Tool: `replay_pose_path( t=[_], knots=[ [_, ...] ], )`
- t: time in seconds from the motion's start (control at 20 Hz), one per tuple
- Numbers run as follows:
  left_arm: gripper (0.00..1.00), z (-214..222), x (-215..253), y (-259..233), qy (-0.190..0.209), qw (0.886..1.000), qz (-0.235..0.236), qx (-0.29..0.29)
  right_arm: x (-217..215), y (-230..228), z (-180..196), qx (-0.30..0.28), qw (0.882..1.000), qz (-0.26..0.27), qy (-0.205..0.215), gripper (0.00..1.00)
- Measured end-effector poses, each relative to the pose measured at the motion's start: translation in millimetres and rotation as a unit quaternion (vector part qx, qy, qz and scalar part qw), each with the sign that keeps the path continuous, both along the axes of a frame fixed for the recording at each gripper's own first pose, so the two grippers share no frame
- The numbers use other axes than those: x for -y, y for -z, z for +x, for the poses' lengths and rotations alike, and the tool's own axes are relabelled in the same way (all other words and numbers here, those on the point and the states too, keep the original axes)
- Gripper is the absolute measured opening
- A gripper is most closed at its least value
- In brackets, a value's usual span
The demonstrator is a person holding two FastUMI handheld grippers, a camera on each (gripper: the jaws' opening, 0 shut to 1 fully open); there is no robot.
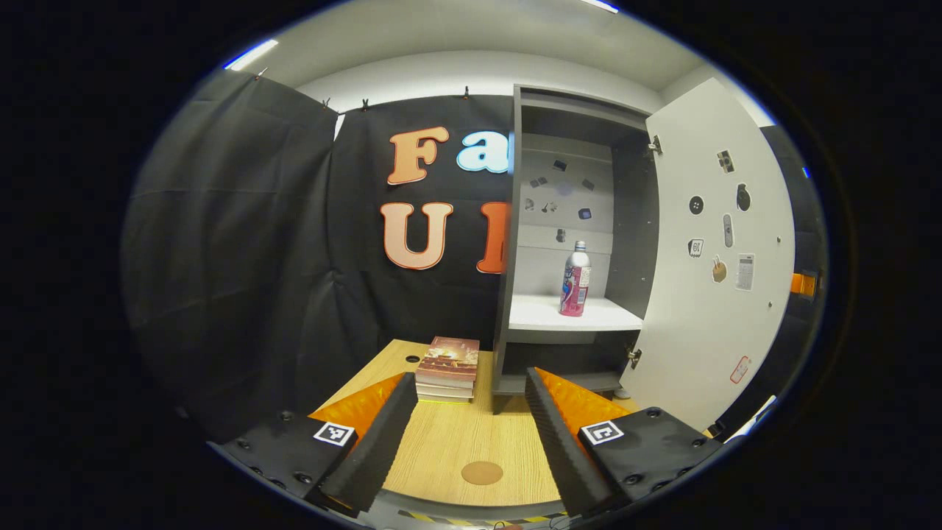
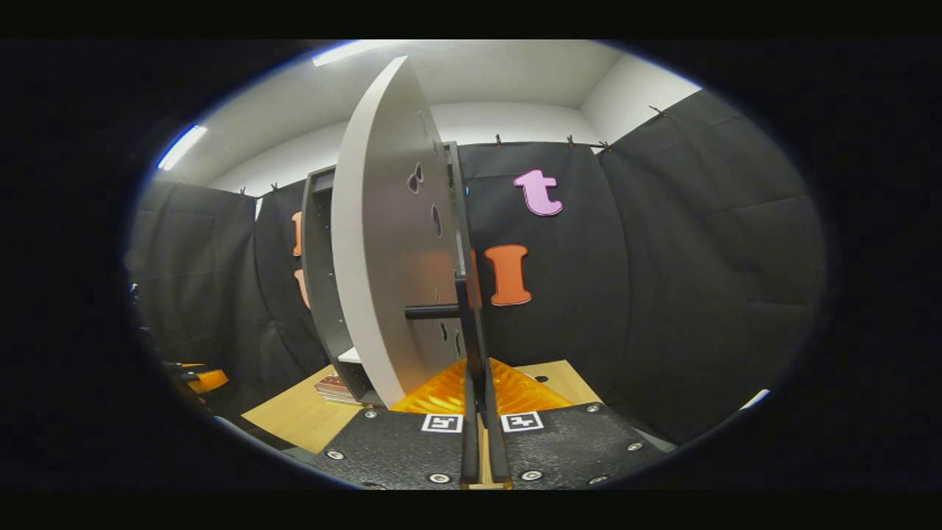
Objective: Open the cabinet door with the right hand, grasp the bottle in the cabinet with the left hand and place it on the coaster, then close the cabinet door with the right hand.
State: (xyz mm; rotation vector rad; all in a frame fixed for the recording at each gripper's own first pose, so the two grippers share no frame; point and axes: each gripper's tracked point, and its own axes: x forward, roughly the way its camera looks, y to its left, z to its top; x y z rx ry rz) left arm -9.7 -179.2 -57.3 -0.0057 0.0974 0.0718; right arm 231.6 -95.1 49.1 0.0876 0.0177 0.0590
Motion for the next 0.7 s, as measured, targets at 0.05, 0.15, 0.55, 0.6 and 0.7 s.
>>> replay_pose_path(
  t=[0.05, 0.15, 0.55, 0.6, 0.7],
  knots=[
    [0.96, 1.0, 1.7, -0.7, 0.002, 1.000, 0.000, 0.001, 0.1, -0.1, 0.3, 0.000, 1.000, 0.001, 0.000, 0.05],
    [0.96, 6.3, 3.3, -0.7, 0.002, 1.000, 0.002, 0.001, 0.2, 1.2, -4.7, -0.001, 1.000, 0.007, 0.005, 0.06],
    [0.96, 82.2, 60.2, -11.9, 0.060, 0.998, 0.007, 0.014, 1.2, -1.3, -29.5, 0.021, 0.999, -0.015, 0.035, 0.00],
    [0.93, 96.6, 70.7, -15.2, 0.069, 0.997, 0.005, 0.020, -4.6, -4.6, -33.3, 0.030, 0.999, -0.011, 0.033, 0.01],
    [0.93, 129.1, 94.1, -19.0, 0.092, 0.995, -0.001, 0.027, -14.2, -11.8, -34.1, 0.048, 0.998, 0.000, 0.029, 0.03]
  ],
)
